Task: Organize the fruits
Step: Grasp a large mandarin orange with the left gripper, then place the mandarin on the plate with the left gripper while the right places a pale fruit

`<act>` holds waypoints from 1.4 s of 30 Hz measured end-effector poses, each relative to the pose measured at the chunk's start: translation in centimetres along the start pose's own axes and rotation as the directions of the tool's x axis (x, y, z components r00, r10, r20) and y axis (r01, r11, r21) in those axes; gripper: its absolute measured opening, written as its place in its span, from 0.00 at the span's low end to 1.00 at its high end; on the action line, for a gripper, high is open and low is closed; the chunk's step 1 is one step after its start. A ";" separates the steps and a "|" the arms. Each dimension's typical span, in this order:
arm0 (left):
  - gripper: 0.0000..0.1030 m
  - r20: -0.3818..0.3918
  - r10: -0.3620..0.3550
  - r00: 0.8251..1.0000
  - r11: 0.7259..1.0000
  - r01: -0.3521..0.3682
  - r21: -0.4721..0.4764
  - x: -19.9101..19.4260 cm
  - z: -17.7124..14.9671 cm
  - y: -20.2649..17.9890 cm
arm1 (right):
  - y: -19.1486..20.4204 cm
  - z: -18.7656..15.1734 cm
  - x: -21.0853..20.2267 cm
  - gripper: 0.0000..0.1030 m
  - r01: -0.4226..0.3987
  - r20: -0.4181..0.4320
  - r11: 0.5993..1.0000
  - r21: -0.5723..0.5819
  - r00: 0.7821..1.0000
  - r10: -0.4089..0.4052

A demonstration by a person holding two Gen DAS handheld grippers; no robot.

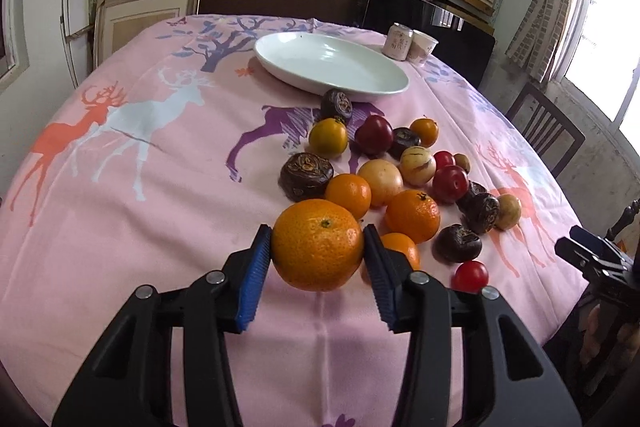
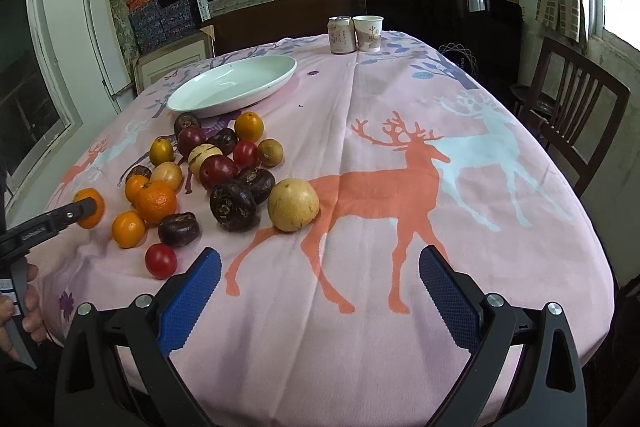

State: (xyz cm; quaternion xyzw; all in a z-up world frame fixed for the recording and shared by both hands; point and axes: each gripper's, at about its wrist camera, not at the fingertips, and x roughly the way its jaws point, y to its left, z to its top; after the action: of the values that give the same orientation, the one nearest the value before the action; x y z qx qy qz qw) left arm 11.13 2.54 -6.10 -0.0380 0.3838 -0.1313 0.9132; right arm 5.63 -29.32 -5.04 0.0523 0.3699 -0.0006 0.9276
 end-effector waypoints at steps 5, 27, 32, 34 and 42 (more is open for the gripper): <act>0.44 0.008 0.019 1.000 0.999 -0.020 0.034 -1.3 -0.5 -0.4 | 1.7 1.8 4.4 0.95 0.029 -0.087 0.989 -0.145 0.995 -0.042; 0.44 -0.010 -0.035 0.999 0.999 0.035 0.042 -0.2 2.3 -0.5 | 2.6 7.3 5.6 0.40 -0.131 -0.091 0.973 -0.188 0.989 0.115; 0.45 -0.009 -0.043 0.999 0.997 0.044 0.068 3.6 9.4 -1.3 | 4.8 13.7 8.5 0.40 -0.181 -0.082 0.962 -0.205 0.982 0.168; 0.45 -0.015 -0.031 0.999 0.997 0.032 0.073 5.9 12.2 -1.5 | 6.4 16.3 10.6 0.40 -0.184 -0.079 0.956 -0.229 0.982 0.171; 0.45 -0.089 -0.006 0.996 1.000 0.006 0.003 16.6 20.2 0.4 | 10.6 21.7 19.7 0.40 -0.197 -0.101 0.941 -0.277 0.979 0.175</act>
State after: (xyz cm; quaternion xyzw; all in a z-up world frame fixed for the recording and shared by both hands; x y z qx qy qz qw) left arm 36.74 -2.22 -3.43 -0.0317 0.4237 -0.1361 0.8950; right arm 35.25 -20.20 -1.87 -0.0474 0.3939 0.1422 0.9068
